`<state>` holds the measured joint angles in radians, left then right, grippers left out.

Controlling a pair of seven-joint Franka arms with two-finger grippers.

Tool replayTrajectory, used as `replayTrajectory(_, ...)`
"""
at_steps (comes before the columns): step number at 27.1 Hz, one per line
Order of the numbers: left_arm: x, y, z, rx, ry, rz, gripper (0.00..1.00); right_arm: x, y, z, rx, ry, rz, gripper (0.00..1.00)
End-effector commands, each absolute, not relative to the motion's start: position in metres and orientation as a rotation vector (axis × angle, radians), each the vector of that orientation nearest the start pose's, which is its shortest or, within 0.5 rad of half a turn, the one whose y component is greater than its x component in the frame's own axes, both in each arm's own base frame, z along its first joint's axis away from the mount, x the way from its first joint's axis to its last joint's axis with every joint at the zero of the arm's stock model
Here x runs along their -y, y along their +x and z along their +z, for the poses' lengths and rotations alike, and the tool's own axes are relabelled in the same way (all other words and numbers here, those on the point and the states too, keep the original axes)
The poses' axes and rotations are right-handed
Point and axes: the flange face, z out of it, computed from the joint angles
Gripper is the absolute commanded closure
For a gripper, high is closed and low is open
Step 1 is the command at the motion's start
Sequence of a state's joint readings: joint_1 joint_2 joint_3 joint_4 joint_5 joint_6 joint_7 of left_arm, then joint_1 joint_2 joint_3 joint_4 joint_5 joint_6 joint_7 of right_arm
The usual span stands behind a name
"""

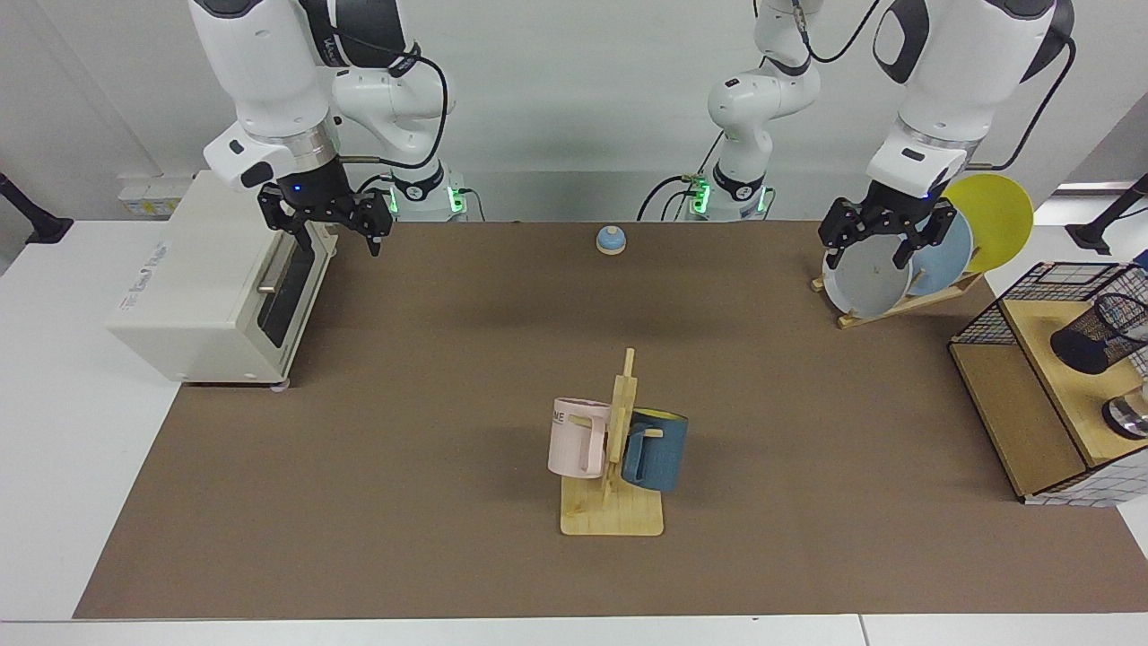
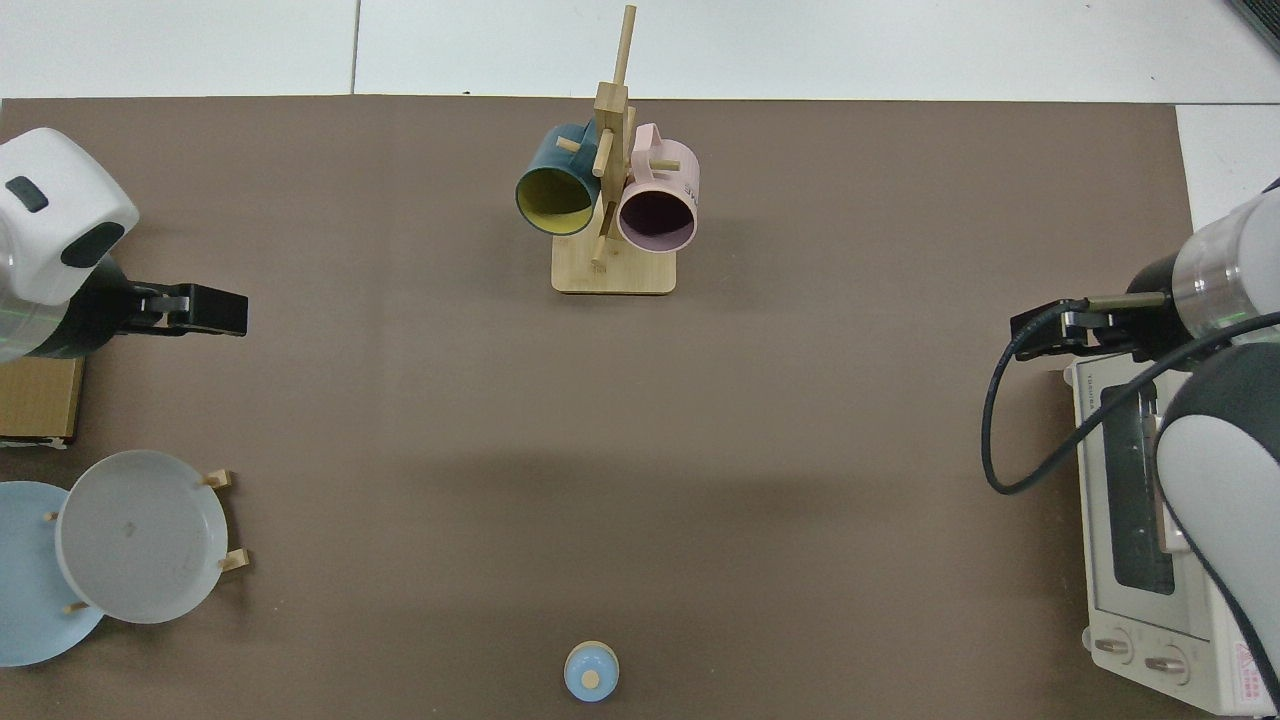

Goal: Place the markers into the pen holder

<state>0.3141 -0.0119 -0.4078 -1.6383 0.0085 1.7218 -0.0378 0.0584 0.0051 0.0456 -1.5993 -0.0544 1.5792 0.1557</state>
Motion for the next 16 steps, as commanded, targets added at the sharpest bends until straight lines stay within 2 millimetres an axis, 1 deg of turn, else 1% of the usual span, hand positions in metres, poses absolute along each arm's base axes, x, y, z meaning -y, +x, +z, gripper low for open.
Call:
replayTrajectory(1, 0.051, 0.555, 0.620, -0.064, -3.147, -0.148, 0.00, -0.050, 0.550, 0.609, -0.105, -3.178, 0.004, 0.00)
replayTrajectory(3, 0.052, 0.554, 0.622, -0.069, -3.147, -0.155, 0.00, -0.050, 0.550, 0.608, -0.105, -3.178, 0.004, 0.00)
replayTrajectory(6, 0.064, 0.553, 0.621, -0.108, -3.143, -0.161, 0.00, -0.051, 0.550, 0.608, -0.103, -3.178, 0.004, 0.00)
replayTrajectory(9, 0.051, 0.554, 0.622, -0.076, -3.149, -0.161, 0.00, -0.050, 0.550, 0.608, -0.105, -3.178, 0.004, 0.00)
replayTrajectory(12, 0.052, 0.553, 0.622, -0.086, -3.149, -0.163, 0.00, -0.050, 0.550, 0.609, -0.105, -3.178, 0.002, 0.00)
replayTrajectory(16, 0.050, 0.552, 0.625, -0.084, -3.145, -0.175, 0.00, -0.050, 0.550, 0.608, -0.105, -3.178, 0.007, 0.00)
